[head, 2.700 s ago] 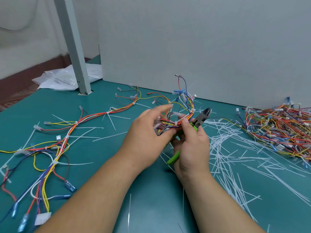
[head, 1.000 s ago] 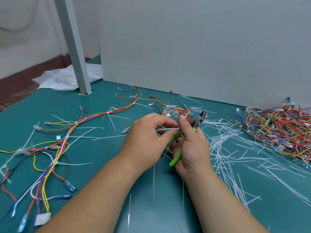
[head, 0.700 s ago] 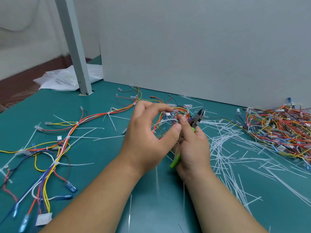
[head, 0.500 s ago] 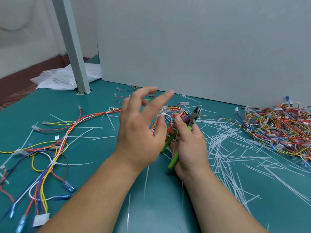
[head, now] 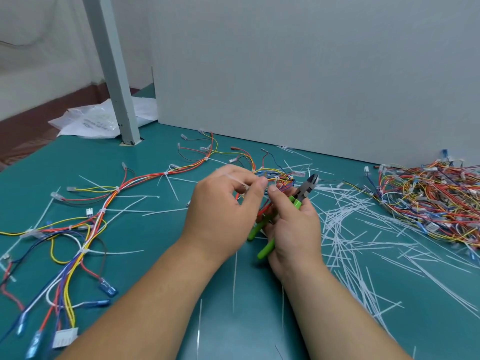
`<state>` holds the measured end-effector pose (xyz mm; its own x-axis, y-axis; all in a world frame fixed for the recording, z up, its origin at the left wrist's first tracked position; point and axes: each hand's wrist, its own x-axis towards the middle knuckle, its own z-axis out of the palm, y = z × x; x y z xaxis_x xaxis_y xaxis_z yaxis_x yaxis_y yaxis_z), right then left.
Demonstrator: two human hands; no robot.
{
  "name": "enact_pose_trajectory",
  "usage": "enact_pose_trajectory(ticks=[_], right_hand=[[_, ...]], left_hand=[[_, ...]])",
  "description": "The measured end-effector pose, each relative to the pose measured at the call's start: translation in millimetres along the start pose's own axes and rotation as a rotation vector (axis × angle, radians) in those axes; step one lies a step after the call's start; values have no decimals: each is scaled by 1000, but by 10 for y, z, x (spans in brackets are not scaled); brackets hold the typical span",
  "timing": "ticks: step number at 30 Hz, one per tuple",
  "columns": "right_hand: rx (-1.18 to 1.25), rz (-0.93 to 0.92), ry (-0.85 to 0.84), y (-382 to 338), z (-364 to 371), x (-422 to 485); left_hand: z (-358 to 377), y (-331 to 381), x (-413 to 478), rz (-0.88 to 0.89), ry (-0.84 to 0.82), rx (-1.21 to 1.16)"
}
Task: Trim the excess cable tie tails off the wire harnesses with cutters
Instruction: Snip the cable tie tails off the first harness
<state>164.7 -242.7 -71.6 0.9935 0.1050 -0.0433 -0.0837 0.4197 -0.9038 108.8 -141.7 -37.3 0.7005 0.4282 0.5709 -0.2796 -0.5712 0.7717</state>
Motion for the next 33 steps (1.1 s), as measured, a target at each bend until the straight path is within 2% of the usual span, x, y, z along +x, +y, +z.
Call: enact_pose_trajectory(ticks=[4,10,13,16,21,28,33], right_hand=[[-6,-27,43,-17,-11,6],[-15,-55,20,-80,-14,-28],[-12,-71,31,-103,-11,-30],[58,-70,42,-118,1,-35],[252,-13,-79,-151,1,-55],[208,-59,-216,-171,30,-112],[260,-46,-265,-172,52,-126]], left_hand=[[-2,-29,3,-81,-48,57],[-19,-30,-11,30,-83,26],[-18,-21,-39,70,-35,-4],[11,-67,-20,49,35,95],[13,-129,14,-9,83,131],[9,-85,15,-70,-68,61],[-11,-82,43,-115,-67,-60]])
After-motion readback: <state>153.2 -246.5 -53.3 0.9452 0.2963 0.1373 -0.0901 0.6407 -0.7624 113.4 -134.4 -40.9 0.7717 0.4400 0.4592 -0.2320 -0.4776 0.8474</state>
